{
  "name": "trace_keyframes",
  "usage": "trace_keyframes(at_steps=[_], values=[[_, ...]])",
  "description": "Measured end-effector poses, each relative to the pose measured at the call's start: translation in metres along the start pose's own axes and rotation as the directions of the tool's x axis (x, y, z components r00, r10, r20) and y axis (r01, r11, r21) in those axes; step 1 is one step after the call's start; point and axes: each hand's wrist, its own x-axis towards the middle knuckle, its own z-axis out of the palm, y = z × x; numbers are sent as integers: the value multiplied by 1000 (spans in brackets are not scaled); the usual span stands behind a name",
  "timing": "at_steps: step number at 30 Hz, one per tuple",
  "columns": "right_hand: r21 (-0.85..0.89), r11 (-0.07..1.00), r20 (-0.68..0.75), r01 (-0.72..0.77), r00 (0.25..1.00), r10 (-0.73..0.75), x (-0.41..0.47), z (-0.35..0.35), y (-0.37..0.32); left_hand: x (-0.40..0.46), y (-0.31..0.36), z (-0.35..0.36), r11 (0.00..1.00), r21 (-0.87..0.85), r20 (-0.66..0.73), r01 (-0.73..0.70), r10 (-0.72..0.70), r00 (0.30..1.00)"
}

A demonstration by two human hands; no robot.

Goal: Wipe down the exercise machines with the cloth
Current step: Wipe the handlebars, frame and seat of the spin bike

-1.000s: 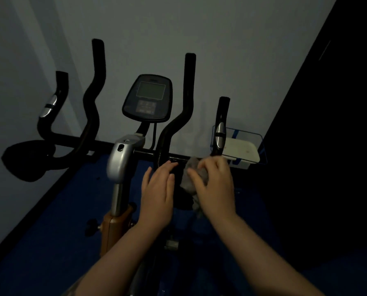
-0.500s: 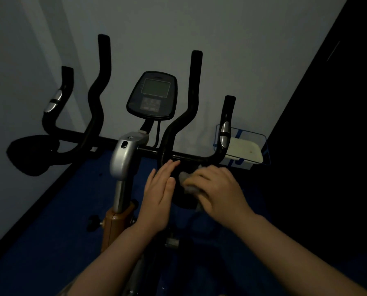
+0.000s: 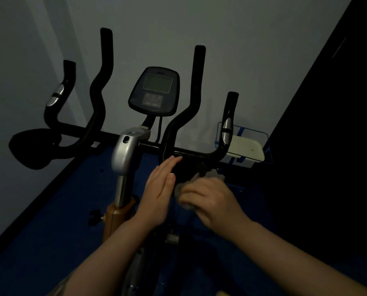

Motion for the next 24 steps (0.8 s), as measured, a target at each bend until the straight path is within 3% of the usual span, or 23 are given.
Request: trace_keyframes(at_steps=[3,4,6,9,14,16,18,24], values=[[-65,985,113,163,981,-155,-4,-20,11,0,0,0,1000,12,-11,-6,6,1000],[-81,989,84,128,989,-121,4,-25,16,0,-1,1,1000,5,-20,-7,8,1000],[-55,993,-79,-104,992,100,22,-24,23,0,-2,4,1000,-14,-49,-6,5,999],[21,918,-177,-395,903,392,28,-8,6,-1,2,11,1000,-22,-102,5,-7,995],[87,904,-130,-419,895,428,1,-17,-7,-2,7,20,999,44,-181,19,-11,983],[209,836,-188,-507,818,543,17,-19,2,-2,8,24,998,48,-225,30,-18,974],[332,760,-153,-559,763,628,30,-13,5,-2,10,29,997,49,-271,52,-37,962],[341,788,-72,-513,821,566,-3,-19,4,0,13,39,993,69,-388,94,-60,920]])
